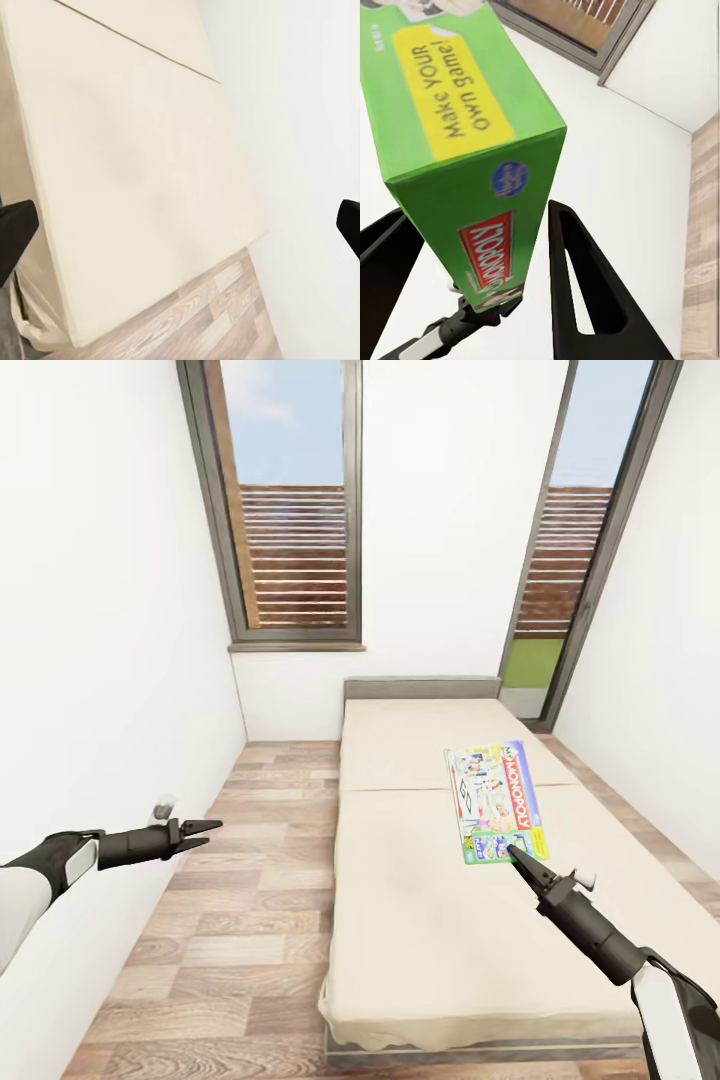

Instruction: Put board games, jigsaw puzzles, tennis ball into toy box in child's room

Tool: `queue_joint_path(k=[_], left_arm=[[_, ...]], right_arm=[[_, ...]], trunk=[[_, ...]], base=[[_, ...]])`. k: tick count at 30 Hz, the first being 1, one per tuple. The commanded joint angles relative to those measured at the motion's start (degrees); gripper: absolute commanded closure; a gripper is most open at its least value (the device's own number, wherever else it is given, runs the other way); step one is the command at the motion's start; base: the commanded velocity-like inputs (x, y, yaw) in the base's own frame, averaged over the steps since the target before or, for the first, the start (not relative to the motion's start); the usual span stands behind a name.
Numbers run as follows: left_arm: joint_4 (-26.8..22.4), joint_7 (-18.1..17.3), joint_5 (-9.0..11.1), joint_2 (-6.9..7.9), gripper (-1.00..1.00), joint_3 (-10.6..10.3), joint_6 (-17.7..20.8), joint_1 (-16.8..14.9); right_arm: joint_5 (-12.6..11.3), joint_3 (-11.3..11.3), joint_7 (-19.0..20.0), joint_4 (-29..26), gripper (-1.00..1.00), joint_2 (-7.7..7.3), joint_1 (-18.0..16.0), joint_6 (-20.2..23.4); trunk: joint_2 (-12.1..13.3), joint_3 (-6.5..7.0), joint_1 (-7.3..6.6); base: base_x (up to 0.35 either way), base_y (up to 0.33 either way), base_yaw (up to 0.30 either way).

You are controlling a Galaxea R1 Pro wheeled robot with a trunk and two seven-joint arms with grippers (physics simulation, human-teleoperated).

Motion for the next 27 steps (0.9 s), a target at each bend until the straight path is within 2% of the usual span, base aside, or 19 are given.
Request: queue_joint_path(k=[1, 10, 16, 27], left_arm=[[0.0, -0.2, -0.5, -0.08, -1.0, 0.5, 0.5, 0.0], [0.0, -0.1, -0.5, -0.43, -1.0, 0.5, 0.5, 0.0], [0.0, -0.7, -0.5, -0.35, -1.0, 0.6, 0.4, 0.3], [-0.1, -0.6, -0.6, -0.35, -1.0, 0.5, 1.6, 0.3]], right_arm=[[-0.2, 0.0, 0.0, 0.0, 1.0, 0.0, 0.0, 0.3], [-0.1, -0.1, -0.3, 0.0, 1.0, 0.0, 0.0, 0.3], [-0.1, -0.1, -0.4, 0.0, 1.0, 0.0, 0.0, 0.3], [-0.1, -0.5, -0.3, 0.0, 1.0, -0.09, 0.0, 0.5]], trunk=[[0.0, -0.06, 0.0], [0.0, -0.06, 0.0], [0.0, -0.06, 0.0], [4.4, 1.91, -2.41]], base=[[0.0, -0.274, -0.065], [0.0, -0.297, -0.007], [0.0, -0.08, 0.0], [0.0, -0.003, 0.003]])
